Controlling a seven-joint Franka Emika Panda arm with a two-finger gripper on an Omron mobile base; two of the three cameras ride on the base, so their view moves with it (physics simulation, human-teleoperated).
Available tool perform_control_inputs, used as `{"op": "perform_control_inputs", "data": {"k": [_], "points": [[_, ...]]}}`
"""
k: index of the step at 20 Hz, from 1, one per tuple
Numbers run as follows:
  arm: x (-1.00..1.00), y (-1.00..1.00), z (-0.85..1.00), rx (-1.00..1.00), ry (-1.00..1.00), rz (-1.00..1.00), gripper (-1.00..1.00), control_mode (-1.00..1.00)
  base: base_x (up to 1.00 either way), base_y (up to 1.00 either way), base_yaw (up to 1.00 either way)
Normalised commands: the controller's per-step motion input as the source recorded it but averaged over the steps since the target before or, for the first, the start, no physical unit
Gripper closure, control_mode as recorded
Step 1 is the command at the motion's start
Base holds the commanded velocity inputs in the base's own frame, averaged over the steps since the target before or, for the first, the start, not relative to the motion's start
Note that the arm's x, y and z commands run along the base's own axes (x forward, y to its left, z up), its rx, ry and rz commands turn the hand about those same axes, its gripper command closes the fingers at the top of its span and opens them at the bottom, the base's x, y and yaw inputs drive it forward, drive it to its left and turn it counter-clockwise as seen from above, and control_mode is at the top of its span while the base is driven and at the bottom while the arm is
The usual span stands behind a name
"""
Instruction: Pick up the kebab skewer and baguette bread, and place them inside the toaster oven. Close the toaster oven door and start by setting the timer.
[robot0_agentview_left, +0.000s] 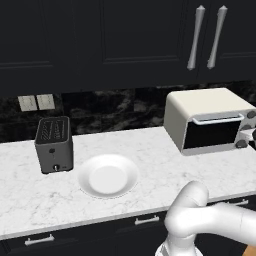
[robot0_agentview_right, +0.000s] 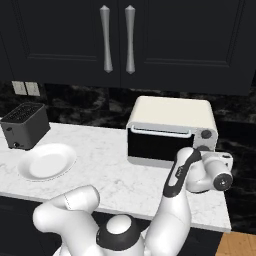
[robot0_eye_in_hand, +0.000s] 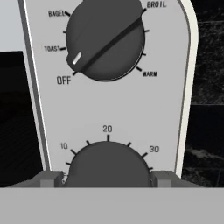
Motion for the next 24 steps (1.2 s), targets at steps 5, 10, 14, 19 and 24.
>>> {"op": "perform_control_inputs", "data": {"k": [5,10,14,19,24], "points": [[0.00,0.00,0.00,0.00,0.00,0.00,1.00,-1.00,0.00,0.00,0.00],[0.00,0.00,0.00,0.00,0.00,0.00,1.00,-1.00,0.00,0.00,0.00],[-0.10,0.00,-0.03,0.00,-0.05,0.00,1.00,-1.00,0.00,0.00,0.00],[-0.09,-0.04,-0.04,0.06,-0.10,0.00,1.00,-1.00,0.00,0.00,0.00],[-0.01,-0.06,-0.02,0.13,-0.08,0.00,1.00,-1.00,0.00,0.00,0.00]]}}
